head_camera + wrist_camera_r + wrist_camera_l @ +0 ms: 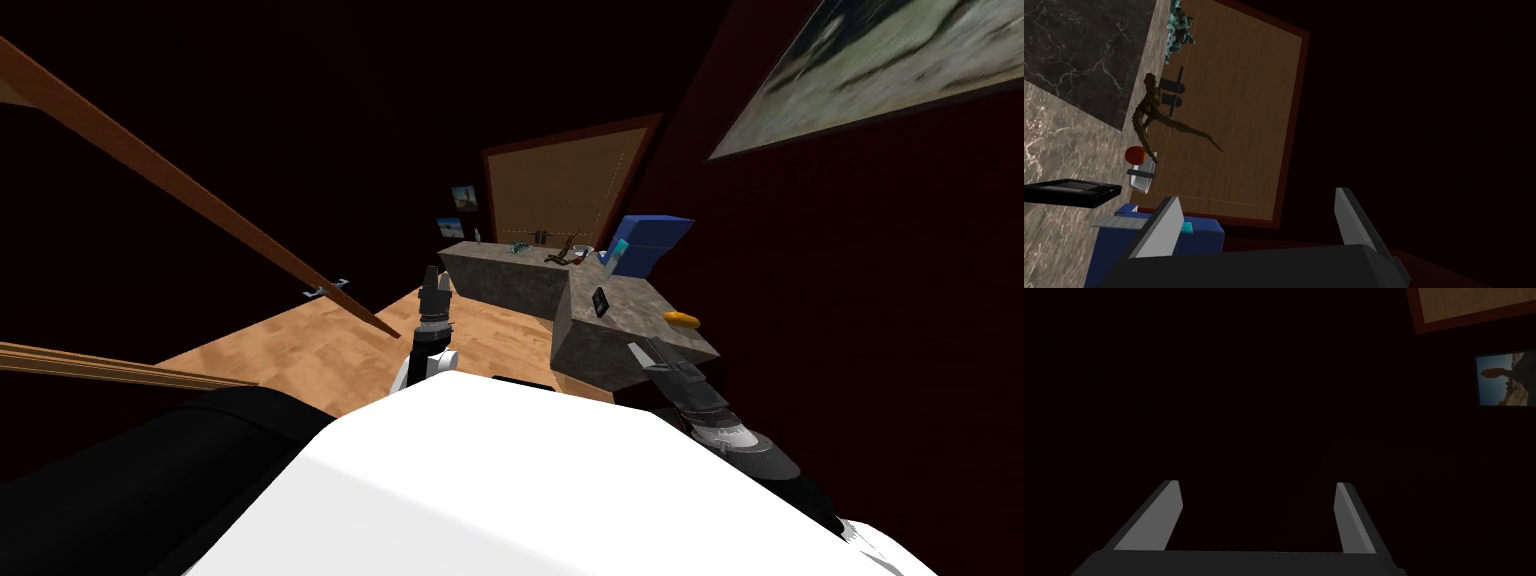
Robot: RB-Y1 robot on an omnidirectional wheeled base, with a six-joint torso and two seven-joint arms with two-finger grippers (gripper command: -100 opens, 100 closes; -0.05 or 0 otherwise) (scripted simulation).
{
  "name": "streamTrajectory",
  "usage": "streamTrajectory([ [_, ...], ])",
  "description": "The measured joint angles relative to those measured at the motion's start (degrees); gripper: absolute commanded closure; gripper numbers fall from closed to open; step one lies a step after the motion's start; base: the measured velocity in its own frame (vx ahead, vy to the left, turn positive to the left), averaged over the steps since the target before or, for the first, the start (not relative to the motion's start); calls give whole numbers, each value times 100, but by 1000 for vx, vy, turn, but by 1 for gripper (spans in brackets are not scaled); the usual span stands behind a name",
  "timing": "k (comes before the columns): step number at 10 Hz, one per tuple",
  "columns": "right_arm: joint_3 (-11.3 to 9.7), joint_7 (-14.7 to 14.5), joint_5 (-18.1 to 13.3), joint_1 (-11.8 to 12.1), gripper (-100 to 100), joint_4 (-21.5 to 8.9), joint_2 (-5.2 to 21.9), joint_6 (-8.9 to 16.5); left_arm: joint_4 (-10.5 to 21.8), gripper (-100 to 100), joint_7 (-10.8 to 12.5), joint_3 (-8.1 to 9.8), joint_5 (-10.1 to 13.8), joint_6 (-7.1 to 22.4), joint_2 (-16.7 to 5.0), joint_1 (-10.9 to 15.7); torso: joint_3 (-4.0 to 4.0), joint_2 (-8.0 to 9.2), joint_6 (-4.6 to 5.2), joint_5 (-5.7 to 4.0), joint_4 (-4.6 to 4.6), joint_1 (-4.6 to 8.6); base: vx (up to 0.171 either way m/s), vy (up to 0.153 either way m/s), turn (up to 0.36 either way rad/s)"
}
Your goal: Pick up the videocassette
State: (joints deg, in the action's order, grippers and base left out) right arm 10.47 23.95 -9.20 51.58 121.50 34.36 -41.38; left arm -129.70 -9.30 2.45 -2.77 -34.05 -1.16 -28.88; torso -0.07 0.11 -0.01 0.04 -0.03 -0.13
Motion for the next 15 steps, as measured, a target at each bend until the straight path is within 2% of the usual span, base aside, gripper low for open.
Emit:
streamTrajectory([
  [2,79,332,-147,280,-100,-76,296,-79,0,0,0,0,0,0,0,0,0,1,0,0,0,-1,-16,50,182],
  [5,122,814,-381,523,-100,-257,734,-129,0,0,0,1,0,0,0,-1,2,-4,5,-1,0,5,-4,49,213],
  [8,273,1333,-622,874,-100,-506,1250,-226,0,0,0,0,0,0,0,0,4,-7,1,-1,1,5,4,36,152],
  [11,361,1828,-846,1129,-100,-769,1719,-318,0,0,0,1,0,0,-1,-2,5,-9,6,-3,2,14,13,24,184],
  [12,447,1985,-942,1314,-100,-859,1880,-369,0,0,0,1,0,0,-1,-1,6,-10,2,-2,2,12,19,15,112],
  [15,516,2475,-1168,1488,-100,-1145,2390,-397,0,0,0,2,0,0,-1,-2,9,-15,5,-4,3,19,26,7,181],
])
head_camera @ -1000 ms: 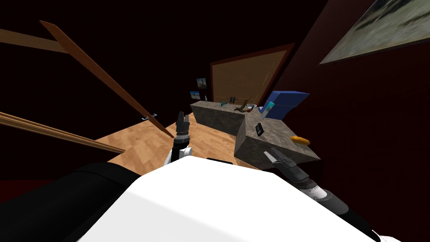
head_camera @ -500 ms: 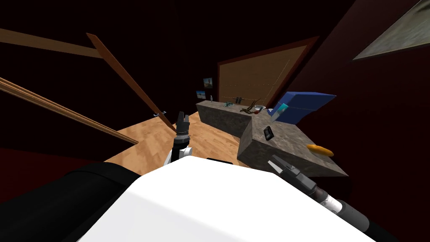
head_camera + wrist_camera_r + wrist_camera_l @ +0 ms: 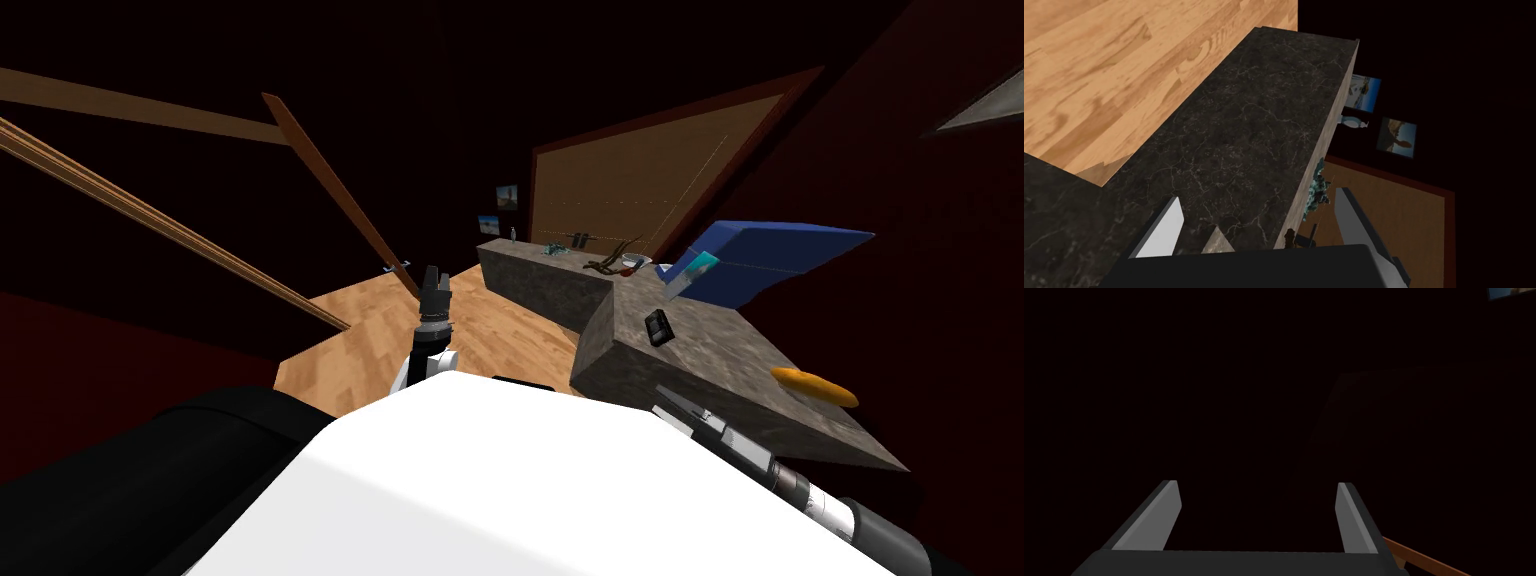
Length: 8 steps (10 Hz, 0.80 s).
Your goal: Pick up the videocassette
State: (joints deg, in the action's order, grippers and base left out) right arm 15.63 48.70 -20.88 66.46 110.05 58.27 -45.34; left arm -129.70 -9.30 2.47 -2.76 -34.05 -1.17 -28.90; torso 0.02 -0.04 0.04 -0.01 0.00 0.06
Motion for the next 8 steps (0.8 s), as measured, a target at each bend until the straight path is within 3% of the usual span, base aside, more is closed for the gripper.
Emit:
streamTrajectory([
  [1,116,158,-96,218,-100,-72,154,-40,0,0,0,0,0,0,0,0,1,-1,-2,0,1,1,26,-5,107],
  [6,207,941,-489,445,-100,-663,994,-91,0,0,0,0,0,0,0,0,3,-5,2,-2,1,7,34,-14,161],
  [8,398,1286,-633,712,-100,-785,1328,-93,0,0,0,1,0,0,0,-1,3,-5,2,-3,1,8,35,-24,151],
])
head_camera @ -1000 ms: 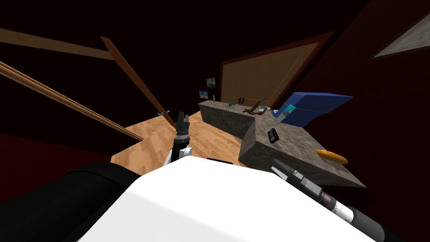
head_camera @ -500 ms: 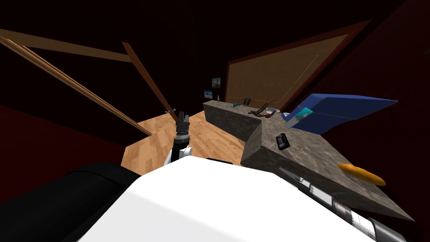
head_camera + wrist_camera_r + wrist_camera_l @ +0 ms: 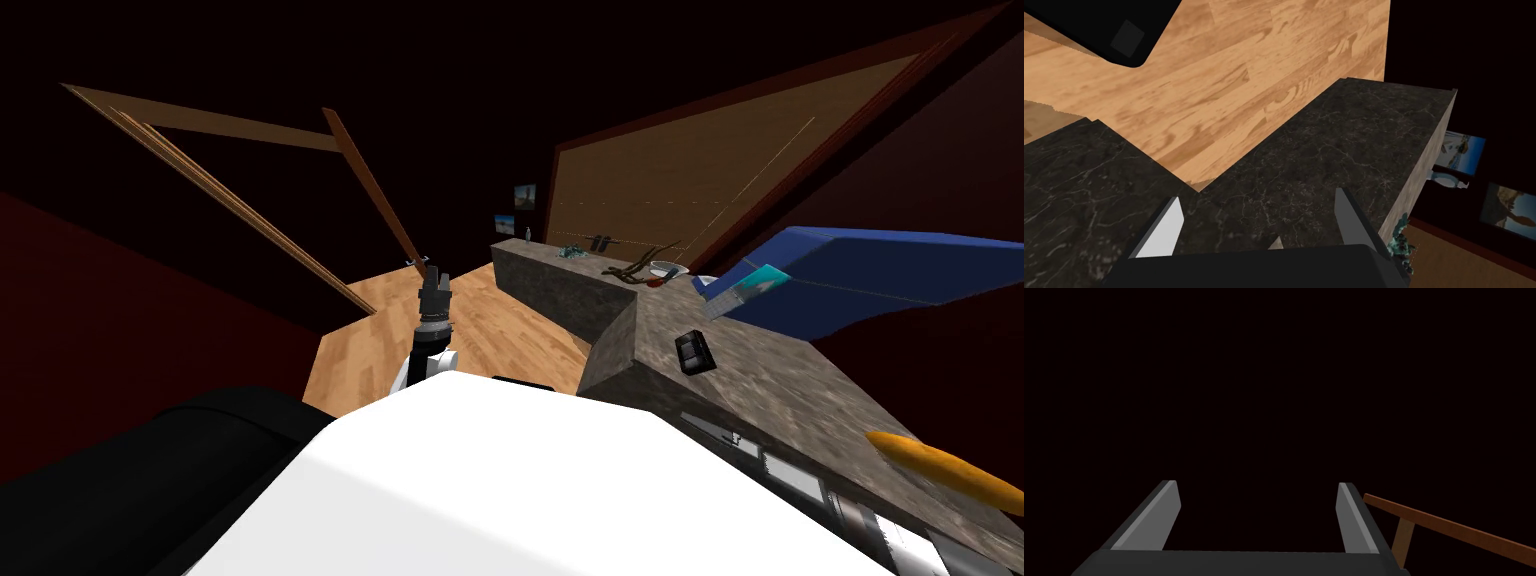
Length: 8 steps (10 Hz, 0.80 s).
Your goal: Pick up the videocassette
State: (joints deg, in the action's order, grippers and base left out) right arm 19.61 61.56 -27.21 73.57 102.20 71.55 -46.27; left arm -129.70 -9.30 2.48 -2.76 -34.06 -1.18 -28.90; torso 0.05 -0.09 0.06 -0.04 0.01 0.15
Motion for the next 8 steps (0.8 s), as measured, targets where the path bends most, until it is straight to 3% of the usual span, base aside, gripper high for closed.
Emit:
streamTrajectory([
  [1,-37,165,-113,-3,-100,-185,184,16,0,0,0,0,0,0,0,1,2,-4,-4,0,1,2,37,-28,90],
  [5,224,779,-420,364,-100,-560,820,8,0,0,0,0,0,0,0,0,3,-5,-2,-1,1,7,37,-41,127],
  [8,275,1138,-645,510,-100,-818,1201,51,0,0,0,0,0,0,0,0,1,-1,2,-2,0,6,37,-46,130],
])
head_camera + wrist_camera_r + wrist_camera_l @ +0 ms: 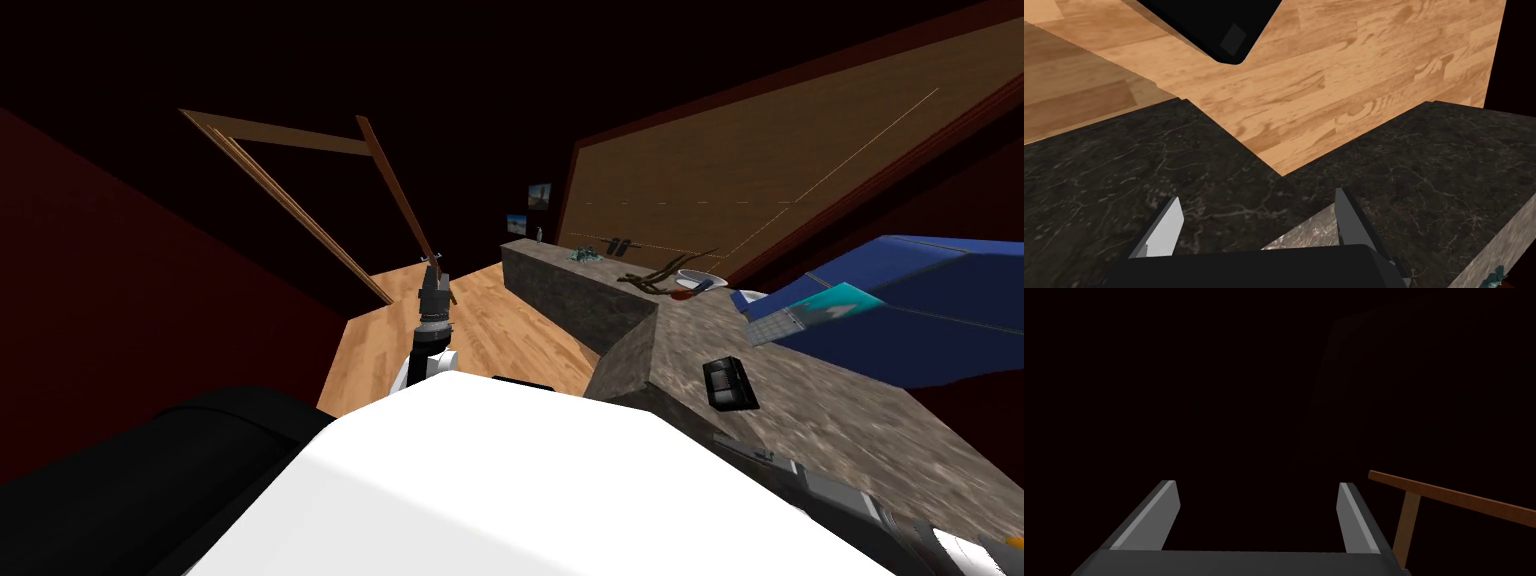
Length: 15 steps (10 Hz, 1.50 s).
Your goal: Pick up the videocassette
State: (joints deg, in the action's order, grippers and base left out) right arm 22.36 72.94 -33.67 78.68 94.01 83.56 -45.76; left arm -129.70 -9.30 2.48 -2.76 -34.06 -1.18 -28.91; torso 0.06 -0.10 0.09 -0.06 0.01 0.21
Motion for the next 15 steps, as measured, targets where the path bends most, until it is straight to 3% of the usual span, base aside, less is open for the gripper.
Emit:
streamTrajectory([
  [2,37,256,-123,44,-100,-262,310,-22,0,0,0,0,0,0,0,0,3,-4,0,-1,1,0,37,-50,108],
  [4,222,546,-278,244,-100,-398,590,-4,0,0,0,0,0,0,0,0,0,0,1,0,0,-1,23,-48,102],
  [8,291,1116,-583,397,-100,-880,1287,57,0,0,0,0,0,0,0,0,4,-7,-1,0,2,0,40,-62,125],
  [11,515,1556,-888,623,-100,-1213,1698,32,0,0,0,0,0,0,0,0,2,-3,3,-2,1,2,28,-62,99],
  [15,522,1929,-1044,751,-100,-1561,2269,126,0,0,0,0,0,0,0,0,0,-1,3,0,0,-6,24,-42,90],
])
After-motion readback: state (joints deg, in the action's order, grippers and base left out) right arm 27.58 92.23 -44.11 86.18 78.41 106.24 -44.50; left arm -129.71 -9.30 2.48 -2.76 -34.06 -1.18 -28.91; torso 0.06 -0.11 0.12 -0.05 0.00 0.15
